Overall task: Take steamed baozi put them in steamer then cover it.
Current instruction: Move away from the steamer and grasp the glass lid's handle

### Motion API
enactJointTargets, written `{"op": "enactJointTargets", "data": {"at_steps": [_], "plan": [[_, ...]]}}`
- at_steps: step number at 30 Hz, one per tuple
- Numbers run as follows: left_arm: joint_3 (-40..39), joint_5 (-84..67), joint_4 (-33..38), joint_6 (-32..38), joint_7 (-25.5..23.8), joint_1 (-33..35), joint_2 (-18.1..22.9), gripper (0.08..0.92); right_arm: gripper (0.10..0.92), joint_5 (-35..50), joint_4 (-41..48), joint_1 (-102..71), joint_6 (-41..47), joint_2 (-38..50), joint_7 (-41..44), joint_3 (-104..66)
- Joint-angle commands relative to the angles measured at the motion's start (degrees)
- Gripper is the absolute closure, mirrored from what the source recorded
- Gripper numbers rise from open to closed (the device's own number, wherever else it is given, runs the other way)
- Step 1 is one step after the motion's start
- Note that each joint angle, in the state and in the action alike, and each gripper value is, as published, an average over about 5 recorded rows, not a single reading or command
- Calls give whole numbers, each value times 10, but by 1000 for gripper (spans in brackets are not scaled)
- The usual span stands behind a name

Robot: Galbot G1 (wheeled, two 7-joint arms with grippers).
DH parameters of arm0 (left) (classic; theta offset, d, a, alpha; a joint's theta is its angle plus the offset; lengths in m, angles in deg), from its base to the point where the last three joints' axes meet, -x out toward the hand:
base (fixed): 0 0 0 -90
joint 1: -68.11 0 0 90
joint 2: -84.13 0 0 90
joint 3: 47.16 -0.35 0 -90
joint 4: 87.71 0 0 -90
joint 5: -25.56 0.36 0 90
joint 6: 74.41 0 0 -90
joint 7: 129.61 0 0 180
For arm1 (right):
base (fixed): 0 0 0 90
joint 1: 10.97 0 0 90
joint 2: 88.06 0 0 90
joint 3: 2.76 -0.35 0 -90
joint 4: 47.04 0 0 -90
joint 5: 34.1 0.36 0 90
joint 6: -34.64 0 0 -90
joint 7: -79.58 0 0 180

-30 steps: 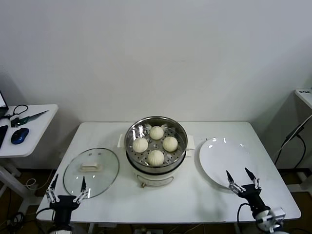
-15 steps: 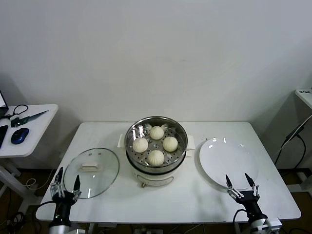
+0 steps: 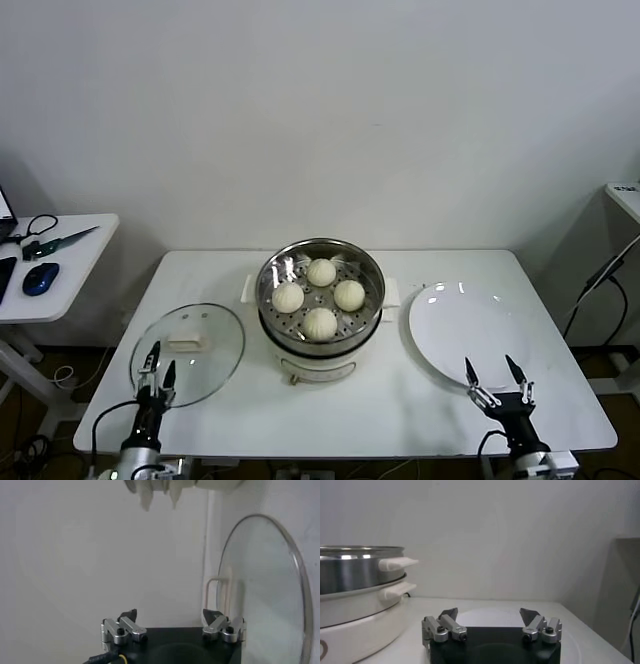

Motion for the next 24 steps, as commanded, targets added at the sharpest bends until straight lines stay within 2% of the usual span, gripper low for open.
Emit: {"op": "enactJointTargets", "data": {"at_steps": [1,9,24], "plan": [[-10,42,-73,-10,-14,-81,-7,177,203,-1,-5,-6,-1,-10,-1,-4],[-17,47,-107,-14,-36,-116,-10,177,203,-2,-8,-11,-5,-13,1,-11],[-22,41,-147,-14,-27,-143,-10,180,203,4,-7,-16,-18,-23,4,-14]]}}
